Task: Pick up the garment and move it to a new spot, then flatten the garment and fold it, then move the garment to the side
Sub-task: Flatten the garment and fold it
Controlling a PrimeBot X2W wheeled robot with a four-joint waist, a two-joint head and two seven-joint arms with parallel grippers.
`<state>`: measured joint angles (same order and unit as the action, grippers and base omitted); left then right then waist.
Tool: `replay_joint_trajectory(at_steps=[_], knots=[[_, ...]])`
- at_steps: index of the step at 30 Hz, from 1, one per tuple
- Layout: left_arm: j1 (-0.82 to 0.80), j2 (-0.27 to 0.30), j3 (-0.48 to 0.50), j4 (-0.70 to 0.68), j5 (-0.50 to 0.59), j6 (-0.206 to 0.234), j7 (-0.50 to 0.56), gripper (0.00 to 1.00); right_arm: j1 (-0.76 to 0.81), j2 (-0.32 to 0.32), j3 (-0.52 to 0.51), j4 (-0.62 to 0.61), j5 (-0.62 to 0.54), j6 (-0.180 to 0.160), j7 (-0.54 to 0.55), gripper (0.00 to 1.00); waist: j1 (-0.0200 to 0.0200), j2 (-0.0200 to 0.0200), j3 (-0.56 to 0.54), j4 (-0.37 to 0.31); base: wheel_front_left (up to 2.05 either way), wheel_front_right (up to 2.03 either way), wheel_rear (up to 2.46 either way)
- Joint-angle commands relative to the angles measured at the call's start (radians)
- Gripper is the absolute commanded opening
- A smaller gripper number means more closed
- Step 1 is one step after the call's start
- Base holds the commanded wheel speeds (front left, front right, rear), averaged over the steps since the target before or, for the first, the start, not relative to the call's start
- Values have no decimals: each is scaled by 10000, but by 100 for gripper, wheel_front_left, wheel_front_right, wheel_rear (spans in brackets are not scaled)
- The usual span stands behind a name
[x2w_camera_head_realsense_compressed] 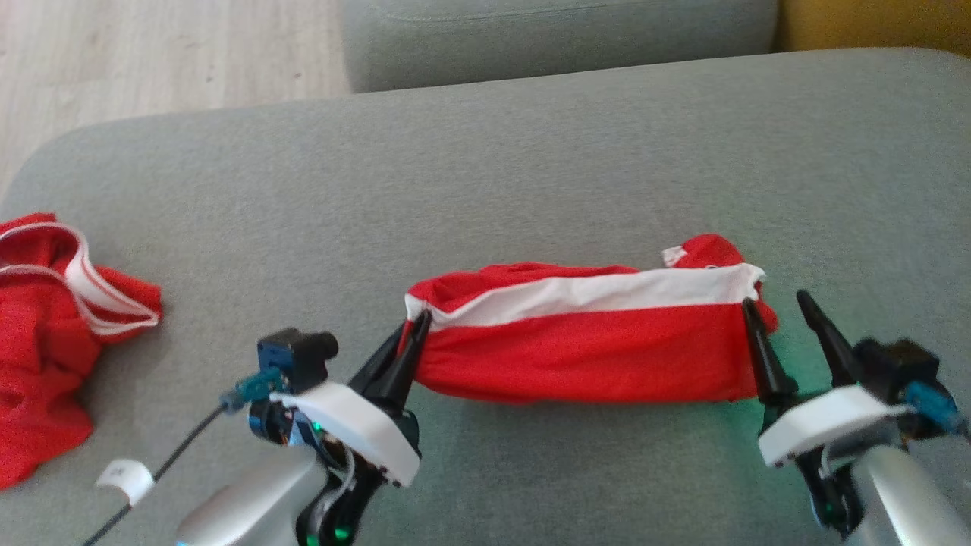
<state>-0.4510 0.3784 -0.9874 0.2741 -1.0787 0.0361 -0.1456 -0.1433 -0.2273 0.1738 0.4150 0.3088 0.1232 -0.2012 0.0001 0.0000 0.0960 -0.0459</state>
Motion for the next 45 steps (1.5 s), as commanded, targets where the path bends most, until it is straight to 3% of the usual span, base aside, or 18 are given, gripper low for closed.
replay_joint_trajectory(at_steps=[1,14,15,16,17,18,27,33,35,39,45], knots=[[-273,242,378,-394,-7,65,-132,0,-335,-166,141,-33,117,75,64,100,-1,0,84,211,0,0,0],[-122,327,243,-986,120,262,-139,0,-1514,-325,835,1934,1148,75,303,100,-1,0,95,601,0,0,0],[-115,341,231,-994,121,264,-125,0,-1573,-339,906,2041,1218,75,257,93,-1,0,85,609,0,0,0],[-106,355,222,-997,121,264,-117,0,-1626,-350,955,2124,1282,75,191,41,-1,0,73,609,0,0,0],[-98,370,216,-995,124,268,-113,0,-1671,-362,994,2192,1334,75,115,9,-1,0,59,606,0,0,0],[-92,385,213,-996,123,274,-107,0,-1703,-368,1056,2261,1399,75,68,0,-1,0,38,600,0,0,0],[-607,576,358,-1070,319,179,-129,0,-2167,-904,1519,2093,2039,75,-161,0,-1,0,1,381,0,0,0],[-2965,524,869,-778,1051,-89,-27,0,-3889,-2219,1420,1091,2131,75,89,0,-1,0,738,28,0,0,0],[-4079,338,1151,-311,1285,6,68,0,-4851,-2645,1353,702,2108,75,298,0,-1,0,1104,-171,0,0,0],[-6609,-204,1382,764,1994,-248,144,0,-7032,-3331,1188,221,1895,75,618,0,-1,0,1921,-537,0,0,0],[-9899,-1381,1886,2407,3106,-649,-944,0,-9776,-4037,441,150,1259,75,82,0,-1,0,2880,-720,0,0,0]])
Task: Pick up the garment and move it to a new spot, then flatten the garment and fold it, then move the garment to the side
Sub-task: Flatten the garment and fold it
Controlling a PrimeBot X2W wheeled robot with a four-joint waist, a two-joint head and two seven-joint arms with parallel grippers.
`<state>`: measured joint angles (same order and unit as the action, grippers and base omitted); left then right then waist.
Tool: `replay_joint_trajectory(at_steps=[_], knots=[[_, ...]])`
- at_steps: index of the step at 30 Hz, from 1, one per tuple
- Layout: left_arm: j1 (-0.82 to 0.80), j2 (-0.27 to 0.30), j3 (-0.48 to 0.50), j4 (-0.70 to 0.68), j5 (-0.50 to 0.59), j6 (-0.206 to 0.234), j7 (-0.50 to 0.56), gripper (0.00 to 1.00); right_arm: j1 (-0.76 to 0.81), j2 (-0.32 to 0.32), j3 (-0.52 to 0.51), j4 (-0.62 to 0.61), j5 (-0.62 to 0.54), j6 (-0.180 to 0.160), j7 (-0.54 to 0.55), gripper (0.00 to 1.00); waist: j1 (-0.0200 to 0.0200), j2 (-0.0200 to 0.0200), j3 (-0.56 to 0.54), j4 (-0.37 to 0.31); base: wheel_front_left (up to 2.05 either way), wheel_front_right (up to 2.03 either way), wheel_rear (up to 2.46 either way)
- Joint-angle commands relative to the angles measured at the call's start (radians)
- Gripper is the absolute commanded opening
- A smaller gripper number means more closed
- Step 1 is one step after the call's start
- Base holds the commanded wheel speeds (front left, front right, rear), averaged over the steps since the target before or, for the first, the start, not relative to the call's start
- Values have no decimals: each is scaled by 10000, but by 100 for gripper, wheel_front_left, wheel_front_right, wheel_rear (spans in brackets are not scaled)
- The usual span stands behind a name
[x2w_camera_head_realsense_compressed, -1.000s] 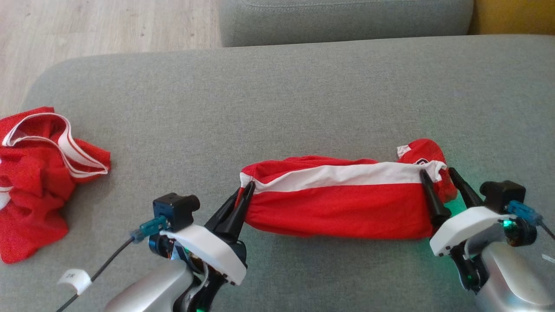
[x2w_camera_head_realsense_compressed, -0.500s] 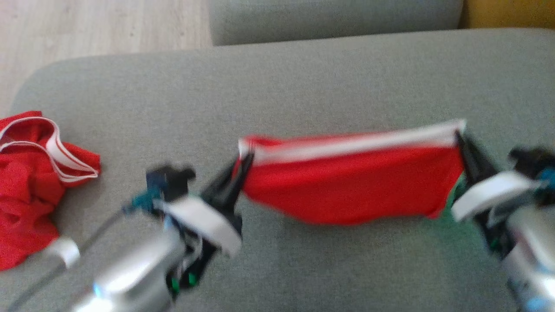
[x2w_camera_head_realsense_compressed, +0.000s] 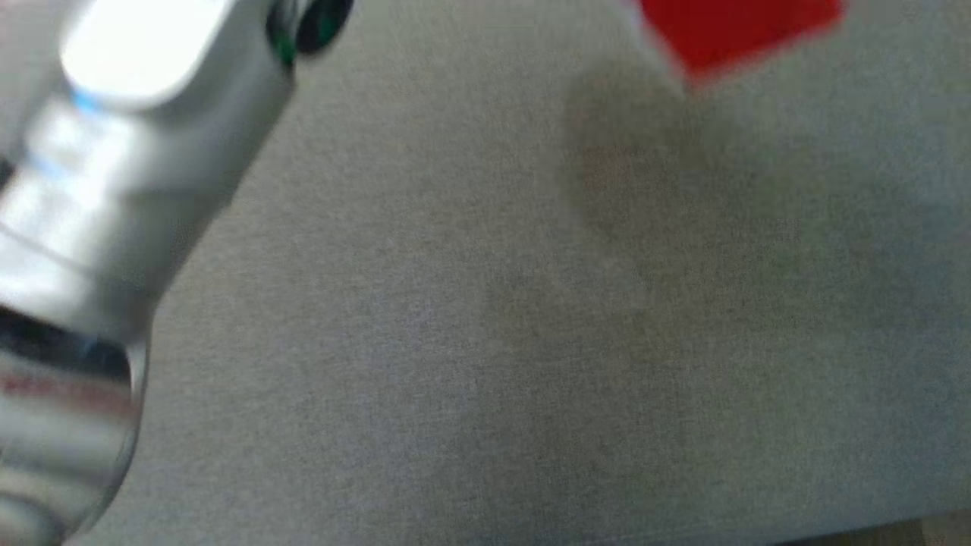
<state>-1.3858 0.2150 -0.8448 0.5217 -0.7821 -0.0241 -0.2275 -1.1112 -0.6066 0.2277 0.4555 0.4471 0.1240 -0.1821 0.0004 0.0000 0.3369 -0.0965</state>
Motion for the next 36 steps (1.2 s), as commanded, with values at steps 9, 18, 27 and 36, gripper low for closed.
replay_joint_trajectory(at_steps=[9,18,27,36], knots=[[521,-172,1470,-211,999,-879,-338,0,614,-372,-358,-648,-287,67,-395,0,-4,0,556,-96,0,0,0],[6375,109,1487,-1657,2286,-1040,-341,0,6115,723,-1216,-1899,308,67,-349,0,-4,0,170,37,0,0,0],[11504,43,1554,-2913,3291,-936,-342,0,11231,1712,-3043,-4375,244,67,240,0,-4,0,-1069,-87,0,0,0],[12834,-142,1890,-4238,3169,-612,-326,0,12387,1956,-4213,-6710,-1028,67,1801,0,-4,0,-1367,70,0,0,0]])
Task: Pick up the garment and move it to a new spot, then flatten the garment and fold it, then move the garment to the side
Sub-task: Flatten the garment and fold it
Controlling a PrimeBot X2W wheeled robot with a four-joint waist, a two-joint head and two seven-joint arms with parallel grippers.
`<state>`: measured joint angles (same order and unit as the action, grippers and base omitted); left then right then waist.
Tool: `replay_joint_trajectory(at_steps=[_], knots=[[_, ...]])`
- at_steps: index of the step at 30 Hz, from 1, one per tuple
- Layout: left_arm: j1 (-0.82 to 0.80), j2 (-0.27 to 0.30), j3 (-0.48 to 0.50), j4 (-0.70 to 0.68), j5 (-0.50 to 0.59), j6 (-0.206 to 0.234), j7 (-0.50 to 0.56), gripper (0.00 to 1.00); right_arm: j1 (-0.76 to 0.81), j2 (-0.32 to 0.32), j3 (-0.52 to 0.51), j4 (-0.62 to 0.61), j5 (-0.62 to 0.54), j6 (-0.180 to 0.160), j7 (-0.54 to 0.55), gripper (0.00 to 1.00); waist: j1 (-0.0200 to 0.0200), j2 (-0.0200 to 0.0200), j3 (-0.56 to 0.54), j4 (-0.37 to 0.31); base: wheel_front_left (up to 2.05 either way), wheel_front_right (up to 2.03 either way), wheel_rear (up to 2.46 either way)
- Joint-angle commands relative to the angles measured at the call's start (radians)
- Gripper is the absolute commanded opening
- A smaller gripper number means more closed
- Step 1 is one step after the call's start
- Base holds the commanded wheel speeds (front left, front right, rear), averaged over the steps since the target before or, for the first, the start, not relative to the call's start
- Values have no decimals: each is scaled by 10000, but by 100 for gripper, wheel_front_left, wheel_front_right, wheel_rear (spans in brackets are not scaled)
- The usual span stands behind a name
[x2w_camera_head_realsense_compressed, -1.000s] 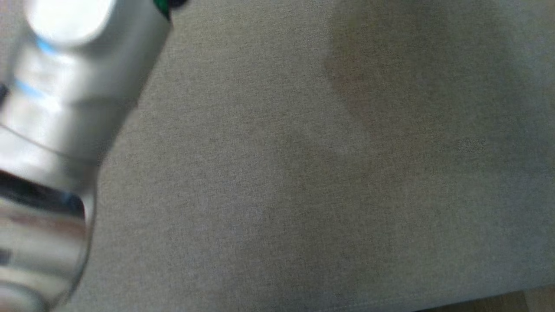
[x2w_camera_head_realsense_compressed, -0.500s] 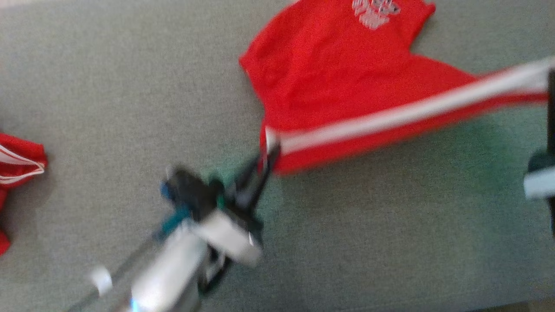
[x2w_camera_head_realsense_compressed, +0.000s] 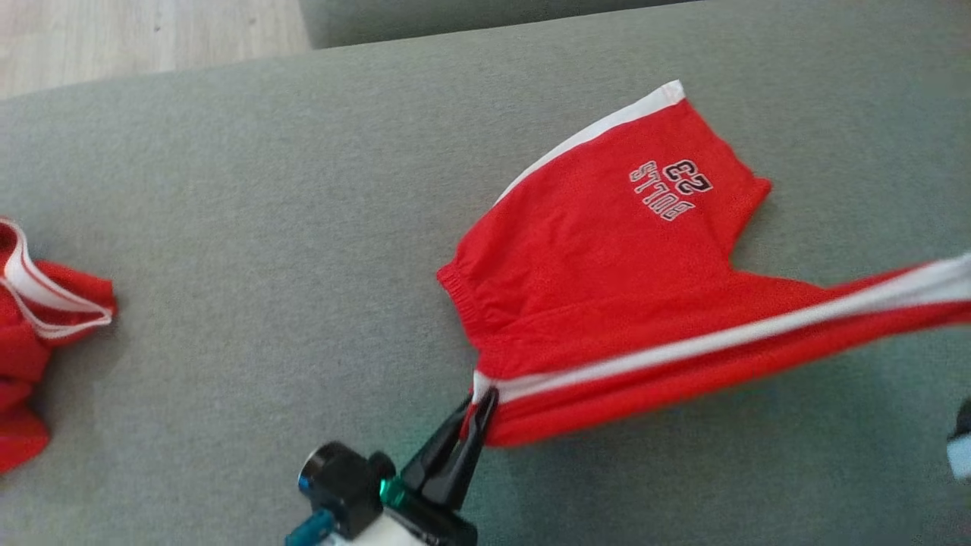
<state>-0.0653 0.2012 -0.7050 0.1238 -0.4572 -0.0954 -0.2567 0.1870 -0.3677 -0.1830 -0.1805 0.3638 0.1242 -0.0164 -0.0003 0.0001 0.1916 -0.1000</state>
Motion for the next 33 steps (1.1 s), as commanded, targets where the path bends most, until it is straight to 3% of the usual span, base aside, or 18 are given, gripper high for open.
replay_joint_trajectory(at_steps=[1,5,9,17,23,24,25,26,27,28,33], knots=[[-551,-103,513,-262,-101,110,-6,0,-838,-410,-116,-364,-436,65,410,0,3,-1,157,182,0,0,0],[-1814,-891,763,246,-507,208,326,0,-2441,-708,449,195,-1409,65,1812,0,3,-1,738,702,0,0,0],[-3139,-1269,822,1045,-695,162,341,0,-4091,-1210,1231,1256,-1522,65,2324,0,3,-1,1289,1110,0,0,0],[-4900,-1486,873,2511,-975,656,206,0,-7166,-1686,2986,4210,-1033,65,1857,0,3,-1,2115,1461,0,0,0],[-5471,-1506,264,2992,-1554,851,122,0,-9035,-1788,4668,6454,-492,65,977,0,3,-1,2533,1663,0,0,0],[-5510,-1506,163,3008,-1659,884,97,0,-9247,-1796,4922,6810,-388,65,879,20,3,-1,2570,1691,0,0,0],[-5537,-1507,69,3026,-1744,925,72,7,-9435,-1788,5168,7123,-252,65,759,44,3,-1,2591,1714,0,0,0],[-5554,-1507,-1,3039,-1829,985,47,46,-9600,-1770,5327,7435,-85,65,645,100,3,-1,2605,1733,0,0,0],[-5561,-1508,-51,3042,-1922,1054,25,90,-9740,-1755,5474,7692,81,65,491,100,3,-1,2605,1750,0,0,0],[-5560,-1508,-83,3030,-1995,1150,3,100,-9853,-1741,5515,7959,266,65,322,100,3,-1,2590,1767,0,0,0],[-5279,-1509,84,2568,-1646,1858,-44,100,-9884,-1574,5750,8731,1095,65,-244,100,3,-1,2269,1745,0,0,0]])
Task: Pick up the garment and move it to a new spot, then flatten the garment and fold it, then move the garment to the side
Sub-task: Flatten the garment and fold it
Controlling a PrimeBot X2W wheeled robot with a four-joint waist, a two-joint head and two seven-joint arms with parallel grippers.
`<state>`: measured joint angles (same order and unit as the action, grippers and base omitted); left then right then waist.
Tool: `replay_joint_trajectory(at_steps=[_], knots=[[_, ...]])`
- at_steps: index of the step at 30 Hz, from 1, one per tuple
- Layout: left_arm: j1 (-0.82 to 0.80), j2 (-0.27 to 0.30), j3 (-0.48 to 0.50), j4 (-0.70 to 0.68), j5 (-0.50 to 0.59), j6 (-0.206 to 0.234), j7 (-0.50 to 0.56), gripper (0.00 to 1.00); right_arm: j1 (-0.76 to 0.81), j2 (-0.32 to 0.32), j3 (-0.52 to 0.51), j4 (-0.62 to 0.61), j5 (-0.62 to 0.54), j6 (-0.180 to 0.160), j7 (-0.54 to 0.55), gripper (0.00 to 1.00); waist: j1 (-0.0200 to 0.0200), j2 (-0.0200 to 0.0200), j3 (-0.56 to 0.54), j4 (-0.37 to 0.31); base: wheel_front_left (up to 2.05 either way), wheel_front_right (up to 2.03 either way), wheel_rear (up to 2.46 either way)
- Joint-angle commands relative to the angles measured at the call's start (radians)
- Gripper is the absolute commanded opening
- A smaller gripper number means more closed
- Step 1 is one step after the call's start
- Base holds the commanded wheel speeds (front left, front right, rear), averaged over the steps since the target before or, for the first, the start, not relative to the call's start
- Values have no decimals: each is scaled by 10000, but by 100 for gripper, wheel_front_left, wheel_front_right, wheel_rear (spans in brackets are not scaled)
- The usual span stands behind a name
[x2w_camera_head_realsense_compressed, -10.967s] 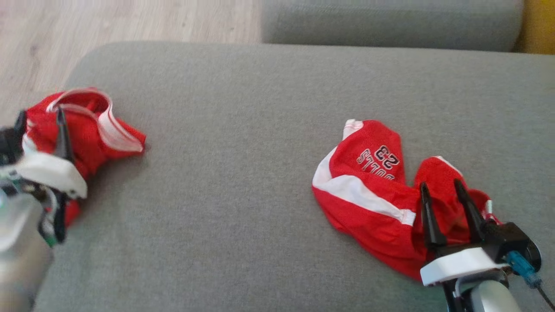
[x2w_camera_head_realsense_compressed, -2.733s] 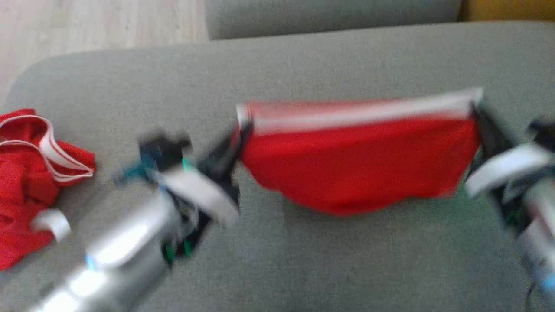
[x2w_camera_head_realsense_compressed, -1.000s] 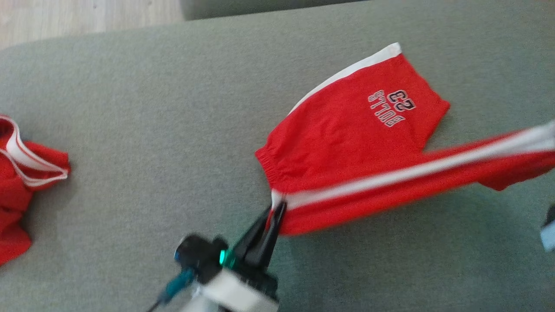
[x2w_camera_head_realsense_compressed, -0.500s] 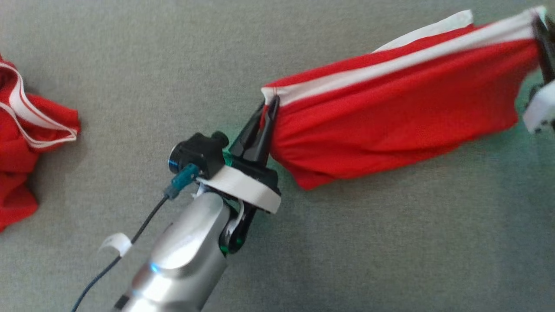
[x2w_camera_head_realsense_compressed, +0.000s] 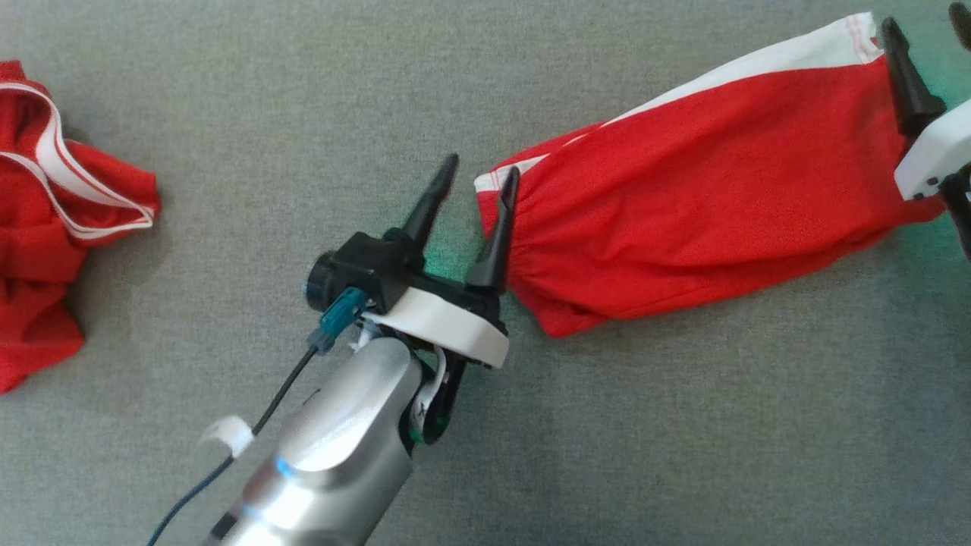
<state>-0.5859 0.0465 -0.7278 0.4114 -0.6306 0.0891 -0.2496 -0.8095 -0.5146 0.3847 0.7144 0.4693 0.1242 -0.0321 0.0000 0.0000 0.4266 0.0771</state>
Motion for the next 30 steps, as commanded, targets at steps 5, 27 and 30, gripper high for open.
replay_joint_trajectory(at_steps=[5,27,30], knots=[[1009,62,1260,-1648,1935,1073,-119,100,458,-55,114,270,982,65,-34,100,0,0,-342,-67,0,0,0],[4311,67,2874,-4977,4937,1805,-121,100,1378,-415,677,1317,3849,65,1083,0,0,0,-1229,417,0,0,0],[4370,63,3018,-5044,5002,1697,-121,100,1341,-650,640,1451,3958,65,860,0,0,0,-1264,93,0,0,0]])
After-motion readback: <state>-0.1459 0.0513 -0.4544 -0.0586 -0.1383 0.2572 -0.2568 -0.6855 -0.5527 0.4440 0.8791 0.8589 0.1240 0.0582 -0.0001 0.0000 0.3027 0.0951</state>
